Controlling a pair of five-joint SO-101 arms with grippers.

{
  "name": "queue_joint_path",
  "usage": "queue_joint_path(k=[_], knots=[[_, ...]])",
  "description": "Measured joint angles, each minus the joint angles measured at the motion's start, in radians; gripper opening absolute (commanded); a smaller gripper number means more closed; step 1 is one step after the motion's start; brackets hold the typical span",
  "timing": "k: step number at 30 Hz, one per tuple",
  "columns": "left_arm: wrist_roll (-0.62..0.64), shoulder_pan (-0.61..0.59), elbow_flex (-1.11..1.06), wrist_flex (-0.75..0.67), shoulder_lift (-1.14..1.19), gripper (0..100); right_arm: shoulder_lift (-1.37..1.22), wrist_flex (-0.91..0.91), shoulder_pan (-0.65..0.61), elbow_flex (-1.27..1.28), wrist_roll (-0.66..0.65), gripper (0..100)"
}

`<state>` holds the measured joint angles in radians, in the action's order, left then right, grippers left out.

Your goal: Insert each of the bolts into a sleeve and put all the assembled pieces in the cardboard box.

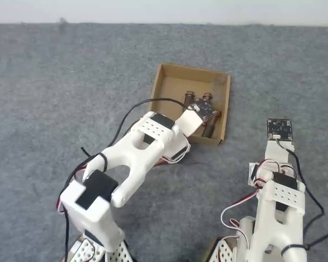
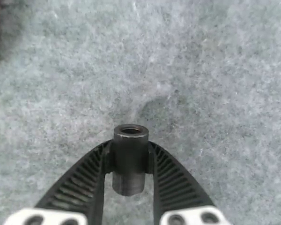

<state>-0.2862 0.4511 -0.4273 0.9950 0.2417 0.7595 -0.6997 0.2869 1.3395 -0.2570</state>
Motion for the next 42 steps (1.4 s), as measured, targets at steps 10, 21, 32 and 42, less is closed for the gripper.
queue_joint_path(k=[10, 21, 32, 42], knots=[[0.006, 0.008, 0.190, 0.161, 0.144, 6, 0.000, 0.000, 0.000, 0.000, 0.000, 0.6], [-0.046, 0.048, 0.235, 0.216, 0.181, 1, 0.000, 0.000, 0.000, 0.000, 0.000, 0.6], [-0.014, 0.040, 0.203, 0.195, 0.152, 1, 0.000, 0.000, 0.000, 0.000, 0.000, 0.6], [-0.011, 0.035, -0.130, 0.003, -0.133, 1, 0.000, 0.000, 0.000, 0.000, 0.000, 0.6]])
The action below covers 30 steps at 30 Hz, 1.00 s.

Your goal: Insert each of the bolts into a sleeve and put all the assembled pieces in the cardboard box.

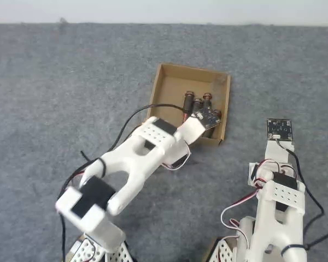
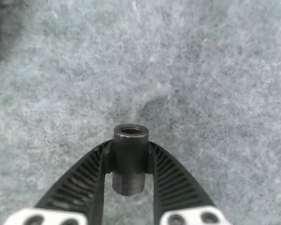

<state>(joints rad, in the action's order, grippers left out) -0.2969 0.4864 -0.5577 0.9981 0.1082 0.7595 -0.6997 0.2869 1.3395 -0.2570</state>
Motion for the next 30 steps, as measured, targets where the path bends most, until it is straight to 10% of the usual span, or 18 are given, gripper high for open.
queue_joint_path(k=[12, 30], knots=[[0.181, -0.066, -0.137, -0.098, -0.210, 1, 0.000, 0.000, 0.000, 0.000, 0.000, 0.6], [0.577, -0.640, -0.160, -0.215, -0.267, 1, 0.000, 0.000, 0.000, 0.000, 0.000, 0.6]])
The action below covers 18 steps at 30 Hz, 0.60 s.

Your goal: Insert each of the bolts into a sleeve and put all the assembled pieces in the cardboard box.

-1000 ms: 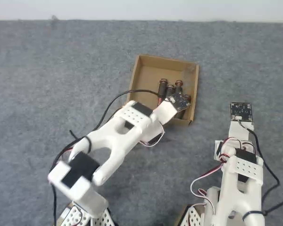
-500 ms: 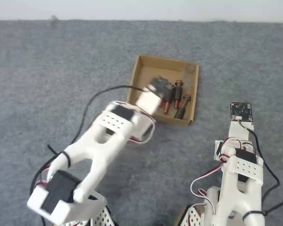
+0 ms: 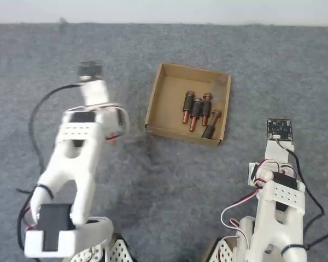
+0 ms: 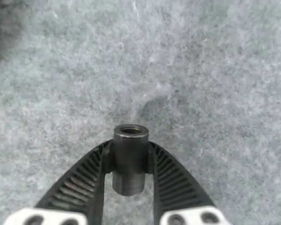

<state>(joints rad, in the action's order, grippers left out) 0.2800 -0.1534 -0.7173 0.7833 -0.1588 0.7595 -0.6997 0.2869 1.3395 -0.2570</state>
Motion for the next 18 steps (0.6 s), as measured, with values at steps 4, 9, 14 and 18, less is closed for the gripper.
queue_joint_path(k=[4, 9, 14, 18], knots=[[0.005, -0.061, -0.117, -0.078, 0.000, 1, 0.000, 0.000, 0.000, 0.000, 0.000, 0.6], [0.006, -0.107, -0.158, -0.120, 0.000, 1, 0.000, 0.037, 0.000, 0.000, 0.000, 0.6], [0.005, -0.107, -0.158, -0.126, 0.000, 1, 0.000, 0.149, 0.000, 0.000, 0.000, 0.6], [0.005, -0.107, -0.158, -0.127, 0.000, 1, 0.000, 0.255, 0.000, 0.000, 0.000, 0.6]])
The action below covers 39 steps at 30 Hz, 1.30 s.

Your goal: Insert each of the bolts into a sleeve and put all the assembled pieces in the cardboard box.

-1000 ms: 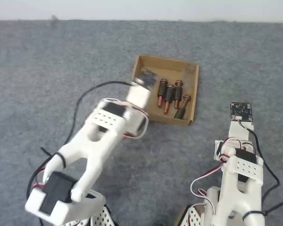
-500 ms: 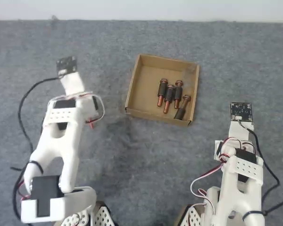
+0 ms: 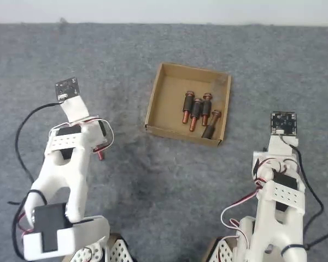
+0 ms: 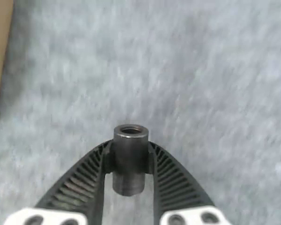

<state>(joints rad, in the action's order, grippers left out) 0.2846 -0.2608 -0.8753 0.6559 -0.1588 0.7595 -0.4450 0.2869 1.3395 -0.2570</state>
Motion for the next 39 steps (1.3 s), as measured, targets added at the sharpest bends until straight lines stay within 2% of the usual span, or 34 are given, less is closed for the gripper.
queue_joint_path(k=[6, 15, 19, 28, 35, 39], knots=[[0.000, 0.000, -0.002, -0.025, 0.000, 1, 0.000, 0.226, -0.031, 0.000, 0.000, 0.6], [-0.002, 0.000, -0.002, -0.028, 0.000, 1, 0.000, 0.431, -0.117, 0.000, 0.000, 0.6], [-0.052, 0.000, -0.002, -0.028, 0.000, 1, 0.000, 0.543, -0.127, 0.029, 0.000, 0.6], [-0.069, 0.014, -0.002, -0.028, 0.000, 1, 0.000, 0.888, -0.267, 0.150, 0.000, 0.6], [-0.069, 0.014, -0.002, -0.028, 0.000, 1, 0.000, 0.950, -0.279, 0.150, 0.000, 0.6], [-0.069, 0.014, -0.002, -0.028, 0.000, 1, 0.000, 0.950, -0.282, 0.150, 0.064, 0.6]])
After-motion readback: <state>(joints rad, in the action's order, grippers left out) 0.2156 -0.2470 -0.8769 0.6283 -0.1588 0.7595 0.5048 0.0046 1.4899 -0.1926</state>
